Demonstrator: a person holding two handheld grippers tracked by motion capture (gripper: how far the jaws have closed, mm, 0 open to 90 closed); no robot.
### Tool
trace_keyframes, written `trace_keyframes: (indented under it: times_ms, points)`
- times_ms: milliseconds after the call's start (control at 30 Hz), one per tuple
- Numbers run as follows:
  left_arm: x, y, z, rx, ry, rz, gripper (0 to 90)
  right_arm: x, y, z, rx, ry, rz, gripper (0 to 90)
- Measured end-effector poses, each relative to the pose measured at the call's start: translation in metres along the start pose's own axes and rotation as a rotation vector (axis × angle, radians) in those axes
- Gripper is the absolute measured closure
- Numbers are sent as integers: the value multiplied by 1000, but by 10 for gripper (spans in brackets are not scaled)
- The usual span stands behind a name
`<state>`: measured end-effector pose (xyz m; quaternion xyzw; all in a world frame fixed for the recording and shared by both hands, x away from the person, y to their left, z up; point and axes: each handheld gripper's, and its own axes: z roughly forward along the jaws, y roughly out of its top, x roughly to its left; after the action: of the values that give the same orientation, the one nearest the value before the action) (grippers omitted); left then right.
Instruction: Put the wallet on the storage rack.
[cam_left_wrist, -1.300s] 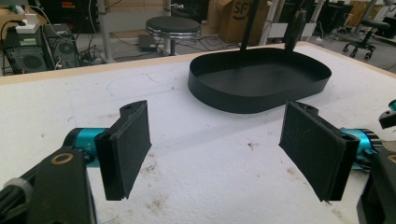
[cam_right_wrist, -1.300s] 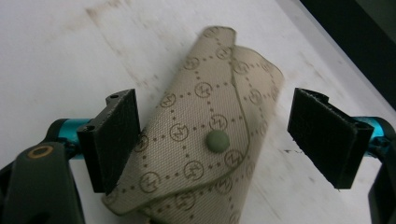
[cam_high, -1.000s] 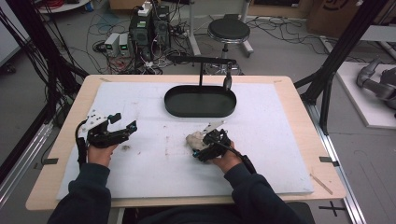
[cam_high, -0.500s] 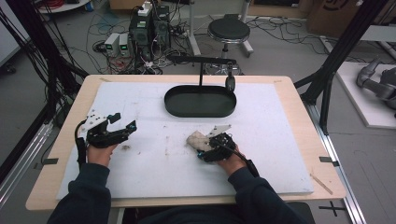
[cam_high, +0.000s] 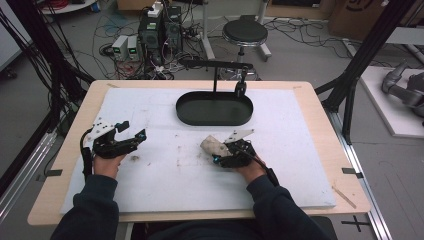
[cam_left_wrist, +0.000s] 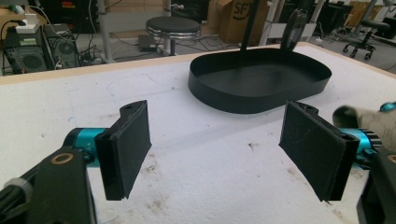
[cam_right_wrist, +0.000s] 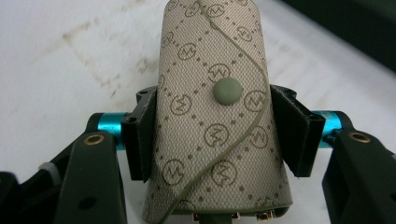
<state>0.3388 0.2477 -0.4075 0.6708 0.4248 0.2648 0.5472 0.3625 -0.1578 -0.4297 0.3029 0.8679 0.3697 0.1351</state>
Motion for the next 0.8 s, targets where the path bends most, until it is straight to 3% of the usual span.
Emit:
trace_keyframes:
  times_ms: [167, 333, 467, 667, 800]
  points:
    - [0, 0, 0, -3, -2, 0, 242, -23, 20, -9, -51, -47, 21, 390]
    - [-1, 0, 0, -4, -1, 1, 242, -49, 45, -3, -77, -96, 37, 389]
    - [-1, 0, 1, -4, -4, 4, 242, -66, 66, 12, -68, -115, 45, 388]
    - [-1, 0, 1, -6, -5, 2, 242, -80, 95, 38, -63, -143, 44, 385]
    - [-2, 0, 1, -6, -11, 5, 242, -87, 105, 62, -15, -174, 53, 384]
